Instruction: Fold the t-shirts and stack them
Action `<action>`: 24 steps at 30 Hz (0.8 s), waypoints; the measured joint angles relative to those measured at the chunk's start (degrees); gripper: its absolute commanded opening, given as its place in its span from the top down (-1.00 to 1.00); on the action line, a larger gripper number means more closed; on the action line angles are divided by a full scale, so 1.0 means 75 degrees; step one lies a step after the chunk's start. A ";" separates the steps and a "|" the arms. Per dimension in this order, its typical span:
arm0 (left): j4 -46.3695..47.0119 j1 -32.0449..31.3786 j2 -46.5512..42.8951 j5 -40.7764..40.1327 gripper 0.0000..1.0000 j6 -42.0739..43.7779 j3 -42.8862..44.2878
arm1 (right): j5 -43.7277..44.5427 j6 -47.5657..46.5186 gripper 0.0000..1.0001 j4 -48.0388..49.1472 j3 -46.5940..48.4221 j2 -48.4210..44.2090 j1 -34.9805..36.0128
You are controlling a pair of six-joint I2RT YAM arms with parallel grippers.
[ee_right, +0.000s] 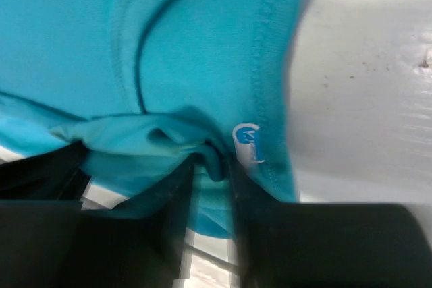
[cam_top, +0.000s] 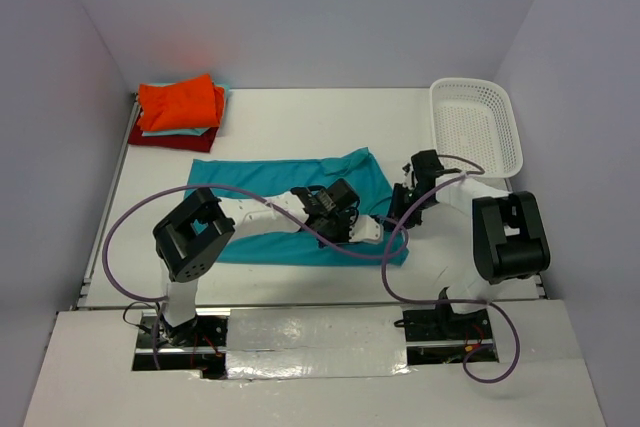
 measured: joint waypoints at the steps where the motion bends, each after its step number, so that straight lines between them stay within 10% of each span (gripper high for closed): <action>1: -0.0070 0.0000 0.0000 0.0029 -0.01 0.0058 -0.0003 | 0.0035 0.0029 0.07 -0.0006 -0.0006 0.0079 0.0000; 6: -0.0746 0.0038 -0.0012 0.0047 -0.21 0.0058 0.0204 | 0.0052 0.0012 -0.11 -0.0163 0.0230 0.0137 -0.0009; 9: -0.1460 0.0198 -0.0157 0.0047 -0.99 0.0143 0.0714 | 0.0498 -0.0050 -0.12 -0.0624 0.0554 -0.0076 -0.0020; 14: -0.2422 0.0880 -0.1253 0.0195 -0.98 0.0248 0.1513 | 0.1128 -0.0198 0.14 -0.1338 0.2028 -0.0510 -0.0020; 15: -0.2567 0.1119 -0.1585 0.0358 -0.92 0.0239 0.1582 | 0.1198 -0.0245 0.26 -0.1358 0.2422 -0.0525 -0.0009; 17: -0.2786 0.1880 -0.2171 0.0868 -0.20 0.0079 0.1696 | 0.1274 -0.0312 0.53 -0.1282 0.3077 -0.0484 0.0023; 19: -0.2838 0.3008 -0.2553 0.1320 0.73 -0.0178 0.1769 | 0.1274 -0.0306 0.36 -0.1297 0.3611 -0.0326 0.0064; 21: -0.2734 0.4307 -0.2675 0.1338 0.99 -0.0493 0.1792 | 0.1268 -0.0323 0.11 -0.1250 0.4258 0.0149 0.0166; 24: -0.2419 0.6248 -0.2565 0.1218 0.57 -0.1113 0.1606 | 0.1250 -0.0321 -0.09 -0.1218 0.5158 0.1172 0.0364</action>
